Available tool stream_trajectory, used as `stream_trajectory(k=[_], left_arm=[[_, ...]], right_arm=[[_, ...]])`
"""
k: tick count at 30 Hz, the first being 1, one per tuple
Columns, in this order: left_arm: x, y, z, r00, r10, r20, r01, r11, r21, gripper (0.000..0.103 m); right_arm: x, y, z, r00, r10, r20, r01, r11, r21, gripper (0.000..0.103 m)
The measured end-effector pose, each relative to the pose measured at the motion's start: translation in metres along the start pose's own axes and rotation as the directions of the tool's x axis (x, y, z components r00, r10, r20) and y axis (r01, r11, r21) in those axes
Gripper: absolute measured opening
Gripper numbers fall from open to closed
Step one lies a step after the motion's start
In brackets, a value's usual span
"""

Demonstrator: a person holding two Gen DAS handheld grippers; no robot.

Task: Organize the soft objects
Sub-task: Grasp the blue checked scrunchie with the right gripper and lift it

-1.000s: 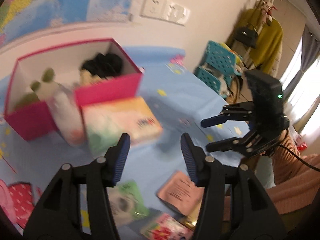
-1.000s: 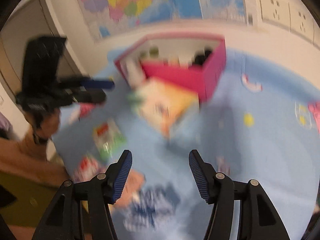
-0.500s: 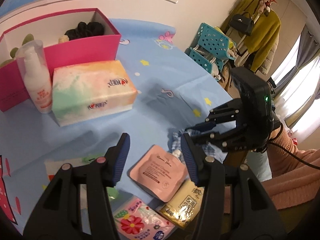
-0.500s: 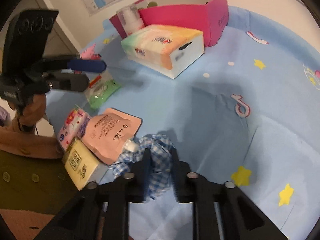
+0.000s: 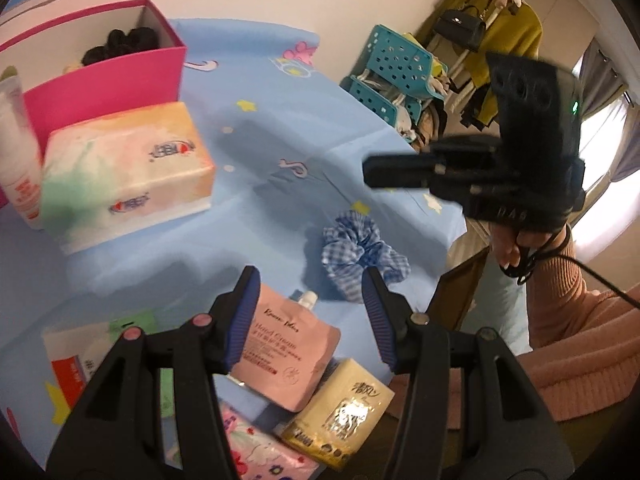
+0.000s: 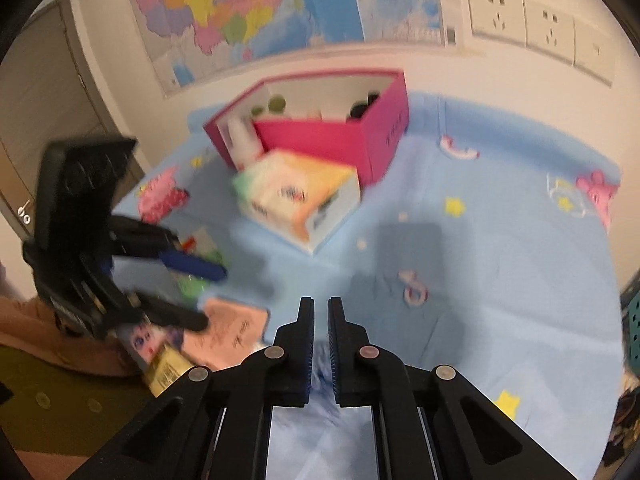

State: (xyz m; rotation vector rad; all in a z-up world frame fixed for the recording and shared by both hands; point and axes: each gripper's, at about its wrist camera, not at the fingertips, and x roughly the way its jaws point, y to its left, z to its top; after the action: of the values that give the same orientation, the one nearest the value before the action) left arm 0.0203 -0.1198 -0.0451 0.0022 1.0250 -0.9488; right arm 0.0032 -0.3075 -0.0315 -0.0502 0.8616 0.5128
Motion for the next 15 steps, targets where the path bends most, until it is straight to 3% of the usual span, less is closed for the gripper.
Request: stream_trajectory(k=[3,5,6,7,11,13,15], left_arm=[[0.007,-0.003,0.002,1.0,-0.01,-0.018,0.01,1.0,0.008,0.054],[0.01,-0.004,0.002,0.999,-0.019,-0.028,0.019,1.0,0.011,0.054],[0.012,-0.005,0.001,0.999,-0.019,-0.035,0.019,1.0,0.013,0.054],[0.014,-0.006,0.0,0.999,-0.013,-0.043,0.014,1.0,0.016,0.054],[0.024,-0.003,-0.001,0.997,-0.022,-0.073,0.022,1.0,0.009,0.054],[0.028,-0.004,-0.001,0.996,-0.024,-0.085,0.025,1.0,0.008,0.054],[0.032,-0.004,-0.003,0.995,-0.03,-0.096,0.03,1.0,0.006,0.054]], right_arm=[[0.011,-0.003,0.002,0.999,0.001,-0.04,0.0,1.0,0.029,0.011],[0.028,-0.01,-0.008,0.992,-0.018,-0.125,0.023,0.999,0.043,0.03],[0.034,-0.012,-0.015,0.989,-0.005,-0.149,0.014,0.998,0.059,0.045],[0.04,-0.014,-0.021,0.984,0.005,-0.175,0.007,0.998,0.069,0.05],[0.053,-0.011,-0.04,0.972,0.01,-0.233,0.004,0.998,0.059,0.048],[0.054,-0.009,-0.041,0.972,0.025,-0.234,-0.012,0.998,0.057,0.016],[0.05,-0.008,-0.037,0.977,0.032,-0.213,-0.023,0.999,0.046,0.013]])
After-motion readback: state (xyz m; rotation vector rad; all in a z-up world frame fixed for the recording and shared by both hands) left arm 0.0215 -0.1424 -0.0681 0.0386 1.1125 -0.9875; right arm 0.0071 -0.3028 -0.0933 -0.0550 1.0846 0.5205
